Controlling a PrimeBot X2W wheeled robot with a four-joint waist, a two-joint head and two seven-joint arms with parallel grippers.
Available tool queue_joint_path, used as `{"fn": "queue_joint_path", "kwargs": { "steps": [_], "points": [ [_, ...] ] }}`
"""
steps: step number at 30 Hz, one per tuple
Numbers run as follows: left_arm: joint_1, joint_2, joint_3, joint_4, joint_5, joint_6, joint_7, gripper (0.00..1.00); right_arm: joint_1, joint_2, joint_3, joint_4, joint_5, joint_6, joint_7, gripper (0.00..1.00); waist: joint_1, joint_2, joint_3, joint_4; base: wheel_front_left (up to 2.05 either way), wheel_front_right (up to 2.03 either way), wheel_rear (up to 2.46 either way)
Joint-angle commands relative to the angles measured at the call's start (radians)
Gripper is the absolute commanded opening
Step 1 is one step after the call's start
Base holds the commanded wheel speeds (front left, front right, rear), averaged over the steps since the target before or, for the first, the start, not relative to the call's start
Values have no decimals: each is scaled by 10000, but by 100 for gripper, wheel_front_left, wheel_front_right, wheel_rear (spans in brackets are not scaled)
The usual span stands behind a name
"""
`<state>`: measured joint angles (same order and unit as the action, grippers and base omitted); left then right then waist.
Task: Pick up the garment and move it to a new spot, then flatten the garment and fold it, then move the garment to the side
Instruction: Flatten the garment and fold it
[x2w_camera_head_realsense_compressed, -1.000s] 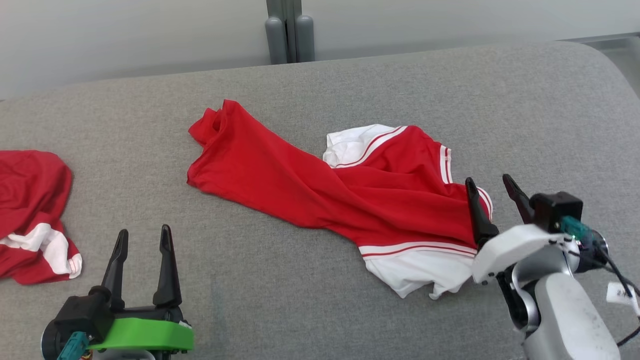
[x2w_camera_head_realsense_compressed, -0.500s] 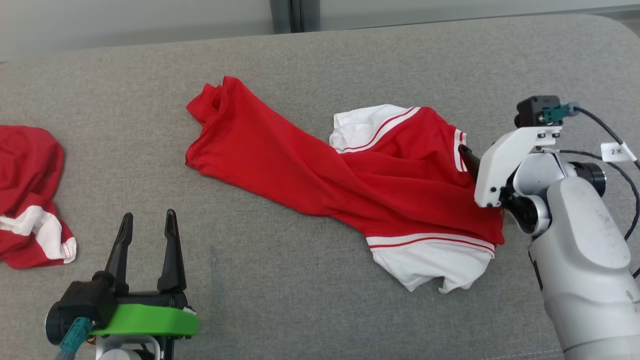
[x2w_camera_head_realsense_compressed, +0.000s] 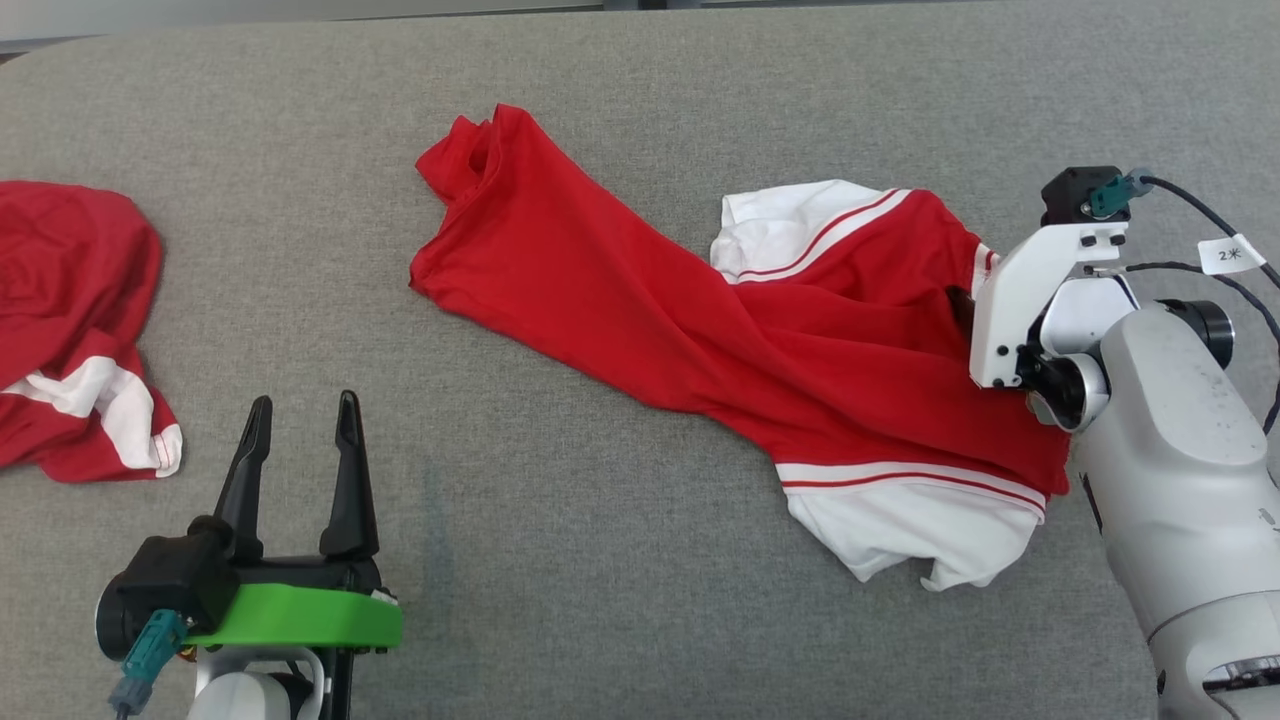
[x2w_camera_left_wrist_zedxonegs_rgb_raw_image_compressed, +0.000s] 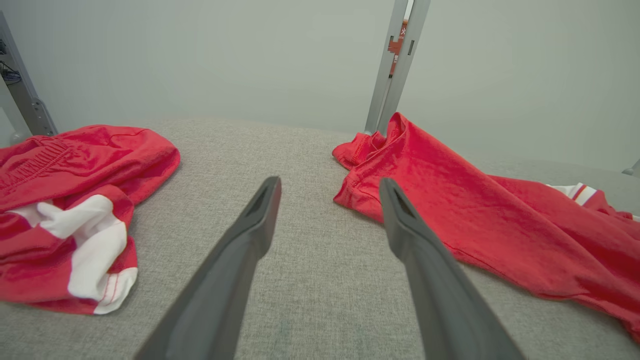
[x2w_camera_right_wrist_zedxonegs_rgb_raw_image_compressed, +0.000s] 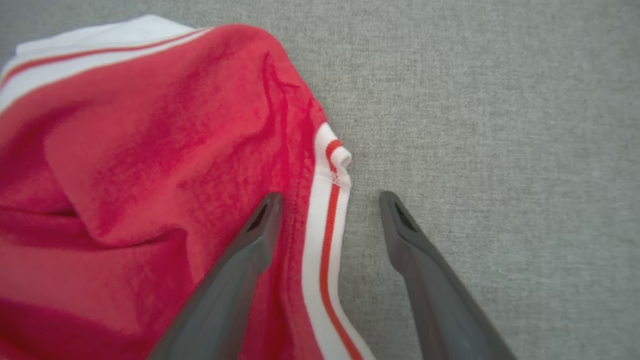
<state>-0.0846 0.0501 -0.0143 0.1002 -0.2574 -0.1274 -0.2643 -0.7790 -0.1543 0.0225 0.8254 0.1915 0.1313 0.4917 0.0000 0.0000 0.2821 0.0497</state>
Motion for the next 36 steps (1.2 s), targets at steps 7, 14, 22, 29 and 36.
{"fn": "queue_joint_path", "kwargs": {
  "steps": [7, 14, 22, 29, 36],
  "points": [
    [-202, 9, 64, -130, -246, -43, 1, 100, -607, -326, 366, 1016, 74, -16, -161, 0, 0, 0, 221, 132, 0, 0, 0],
    [-381, 13, 64, -242, -418, -13, 1, 100, -1591, -789, 163, 1020, -267, -14, -1610, 0, 0, 0, 586, 484, 0, 0, 0],
    [-692, 10, -246, -489, -634, 8, 1, 100, -2878, -1327, -773, 1207, -1159, -14, -3268, 0, 0, 0, 1096, 1281, 0, 0, 0],
    [-891, 11, -470, -752, -844, 85, 1, 100, -3962, -1501, -1295, 1244, -2119, -14, -4614, 0, 0, 0, 1554, 1875, 0, 0, 0],
    [-996, 11, -587, -795, -905, 144, 1, 100, -4394, -1305, -1917, 1649, -3062, -14, -5320, 100, 0, 0, 1640, 2100, 0, 0, 0]
  ]
}}
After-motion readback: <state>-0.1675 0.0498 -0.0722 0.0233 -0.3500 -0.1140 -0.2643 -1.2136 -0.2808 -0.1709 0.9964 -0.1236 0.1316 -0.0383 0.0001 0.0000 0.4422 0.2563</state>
